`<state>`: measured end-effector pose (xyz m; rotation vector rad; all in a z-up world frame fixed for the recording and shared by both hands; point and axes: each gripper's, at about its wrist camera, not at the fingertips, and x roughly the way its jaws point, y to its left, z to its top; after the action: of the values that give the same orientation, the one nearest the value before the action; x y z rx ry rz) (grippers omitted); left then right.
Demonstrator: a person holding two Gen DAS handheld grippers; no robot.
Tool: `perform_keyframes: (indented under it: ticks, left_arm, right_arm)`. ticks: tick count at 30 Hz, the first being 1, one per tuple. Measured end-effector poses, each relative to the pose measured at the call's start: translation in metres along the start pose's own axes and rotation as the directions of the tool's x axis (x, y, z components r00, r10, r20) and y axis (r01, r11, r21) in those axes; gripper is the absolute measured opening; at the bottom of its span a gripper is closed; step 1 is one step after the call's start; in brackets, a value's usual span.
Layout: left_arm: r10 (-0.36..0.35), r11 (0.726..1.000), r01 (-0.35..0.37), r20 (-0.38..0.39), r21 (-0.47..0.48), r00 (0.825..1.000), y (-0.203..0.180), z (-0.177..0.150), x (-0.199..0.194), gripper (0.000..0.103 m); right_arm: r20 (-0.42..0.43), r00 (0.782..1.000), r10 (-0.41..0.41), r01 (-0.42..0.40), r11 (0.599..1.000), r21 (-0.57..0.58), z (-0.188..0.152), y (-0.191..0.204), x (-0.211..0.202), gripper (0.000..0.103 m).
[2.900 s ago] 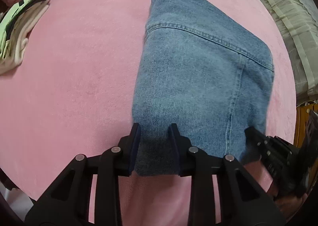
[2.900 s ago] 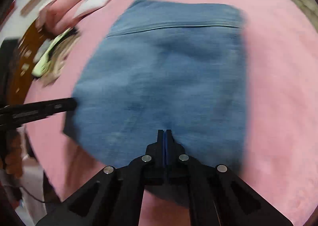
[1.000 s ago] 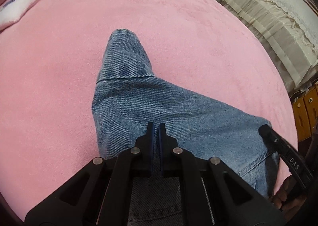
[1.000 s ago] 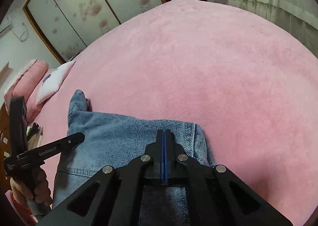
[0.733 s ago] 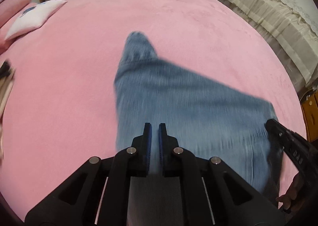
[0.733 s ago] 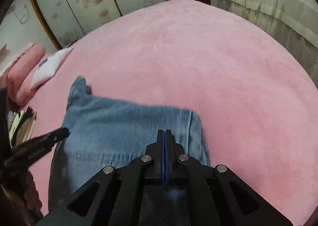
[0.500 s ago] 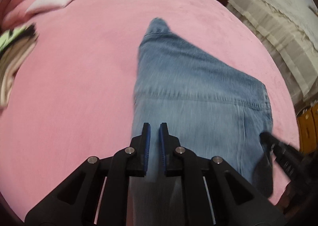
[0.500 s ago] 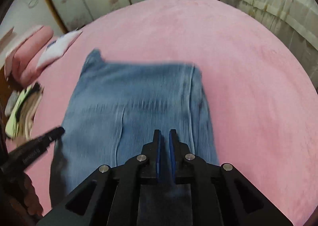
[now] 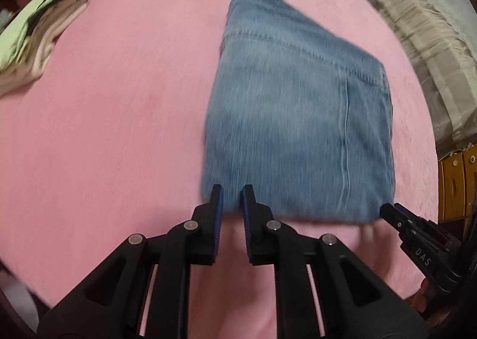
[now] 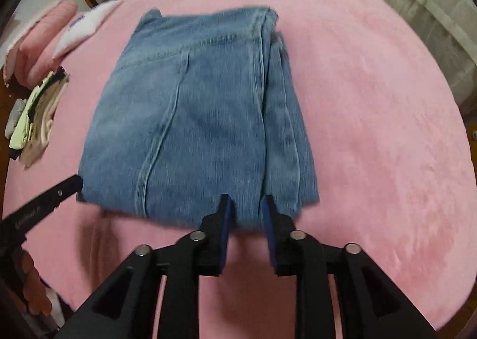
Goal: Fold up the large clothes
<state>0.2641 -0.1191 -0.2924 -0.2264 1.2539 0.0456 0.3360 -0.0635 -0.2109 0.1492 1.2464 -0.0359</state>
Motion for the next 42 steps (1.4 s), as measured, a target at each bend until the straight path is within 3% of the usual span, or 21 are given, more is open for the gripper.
perform_keyframes:
  ticks: [3,5,6,7,9,10,13,22,31,42]
  left_arm:
    - [0.035,0.998,-0.038,-0.072,-0.041,0.997,0.002,-0.011,-0.007,0.011]
    - [0.054,0.998,-0.058,-0.109,-0.034,0.993,-0.001,-0.016,-0.013,0.019]
    - [0.070,0.997,-0.073,-0.113,-0.025,0.991,-0.003,-0.017,-0.016,0.030]
    - [0.087,0.996,-0.089,-0.115,-0.014,0.990,-0.005,-0.017,-0.020,0.045]
    - [0.141,0.990,-0.139,-0.117,0.024,0.983,-0.013,-0.016,-0.027,0.059]
    - [0.157,0.987,-0.153,-0.117,0.044,0.981,-0.016,-0.017,-0.030,0.060]
    - [0.184,0.981,-0.172,-0.149,0.084,0.972,-0.023,-0.013,-0.041,0.064]
    - [0.113,0.993,-0.106,-0.139,0.060,0.984,-0.035,0.002,-0.080,0.076]
    - [0.125,0.990,-0.117,-0.118,0.074,0.985,-0.038,0.006,-0.091,0.076]
    - [0.119,0.993,-0.114,-0.161,0.036,0.980,-0.035,0.002,-0.077,0.076]
  right_arm:
    - [-0.055,0.998,0.007,-0.004,0.999,0.044,-0.010,0.000,-0.014,0.032]
    - [-0.076,0.997,0.006,-0.001,0.998,0.066,-0.012,0.001,-0.021,0.034]
    - [-0.083,0.997,0.004,0.002,0.997,0.074,-0.015,0.003,-0.028,0.037]
    - [-0.082,0.997,0.001,0.006,0.997,0.074,-0.015,0.005,-0.033,0.046]
    - [-0.069,0.997,-0.015,0.020,0.998,0.063,-0.013,0.012,-0.044,0.062]
    - [-0.058,0.998,-0.025,0.028,0.998,0.053,-0.012,0.015,-0.051,0.069]
    - [-0.050,0.998,-0.035,0.036,0.999,0.019,-0.010,0.024,-0.067,0.080]
    - [-0.077,0.996,-0.042,0.037,0.998,-0.055,0.000,0.041,-0.088,0.091]
    - [-0.074,0.997,-0.036,0.029,0.996,-0.086,0.011,0.042,-0.100,0.092]
    - [-0.081,0.996,-0.035,0.029,0.996,-0.081,0.020,0.032,-0.102,0.092]
